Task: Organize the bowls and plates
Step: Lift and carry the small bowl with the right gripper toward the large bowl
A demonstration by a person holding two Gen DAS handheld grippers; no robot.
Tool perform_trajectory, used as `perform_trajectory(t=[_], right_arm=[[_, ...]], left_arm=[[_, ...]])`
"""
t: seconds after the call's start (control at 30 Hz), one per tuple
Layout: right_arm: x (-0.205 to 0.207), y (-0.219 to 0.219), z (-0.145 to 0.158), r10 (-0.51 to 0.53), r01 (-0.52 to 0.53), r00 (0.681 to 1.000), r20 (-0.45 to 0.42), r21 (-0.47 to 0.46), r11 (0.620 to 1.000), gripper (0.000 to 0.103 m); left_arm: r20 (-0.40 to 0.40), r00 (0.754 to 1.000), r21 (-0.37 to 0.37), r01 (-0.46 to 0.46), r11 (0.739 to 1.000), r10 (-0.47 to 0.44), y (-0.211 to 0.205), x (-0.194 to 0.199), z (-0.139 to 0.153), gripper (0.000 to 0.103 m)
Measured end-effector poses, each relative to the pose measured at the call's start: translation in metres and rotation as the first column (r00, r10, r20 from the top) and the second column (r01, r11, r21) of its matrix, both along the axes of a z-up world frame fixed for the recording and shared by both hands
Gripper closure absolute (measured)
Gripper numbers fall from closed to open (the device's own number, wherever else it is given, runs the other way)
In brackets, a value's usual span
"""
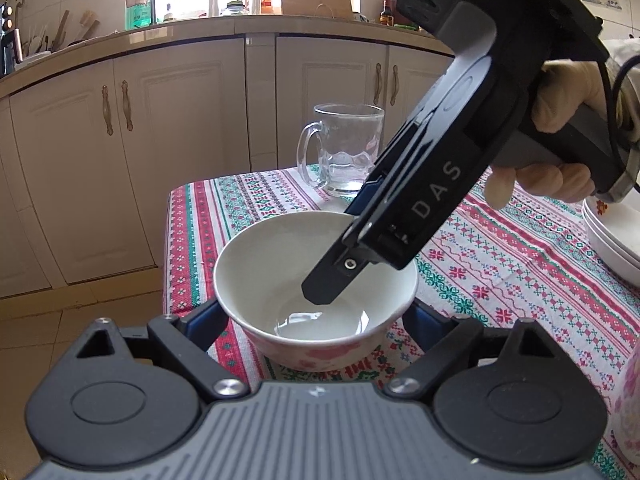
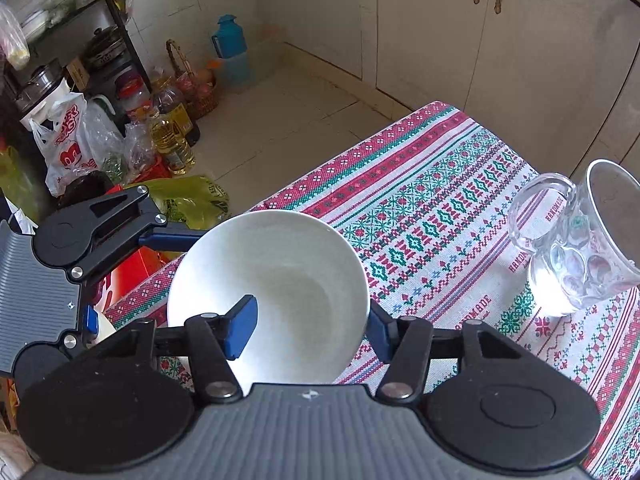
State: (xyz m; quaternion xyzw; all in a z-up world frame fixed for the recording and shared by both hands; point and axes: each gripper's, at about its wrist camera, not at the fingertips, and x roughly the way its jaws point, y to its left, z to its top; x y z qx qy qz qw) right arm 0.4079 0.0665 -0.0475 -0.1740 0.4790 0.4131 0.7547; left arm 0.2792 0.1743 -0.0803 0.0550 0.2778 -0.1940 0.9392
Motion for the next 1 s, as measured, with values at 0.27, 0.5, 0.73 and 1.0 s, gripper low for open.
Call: perform_trajectory(t=[0.27,0.5,0.73,1.0], right_arm=[[-0.004,-0.003,0.005,-0.004,0.004,1.0,-0.003,0.015,1.0,0.04],[-0.021,-0.01,0.017,-0.006,0.006,1.0,0.006,0.028,1.0,0.04],[-0.044,-0.025,0.034,-0.021,0.02,0.999,0.027,0.058,0.998,0.04],[-0.081,-0.043,0.056,-0.042,0.037,0.997,0.061,0.073,0.997,0.04]], left_arm=[[-0.026,1.0,0.006,0.002,1.0,-0.002,-0.001,-0.003,0.005,0.01],[-0.012,1.0,0.024,0.024,0.999,-0.024,-0.007,-0.019,0.02,0.01],[-0.005,0.999,0.043,0.042,0.998,-0.042,-0.018,-0.041,0.04,0.01],[-0.003,0.997,0.042,0.071,0.997,-0.071,-0.031,-0.071,0.064,0.01]])
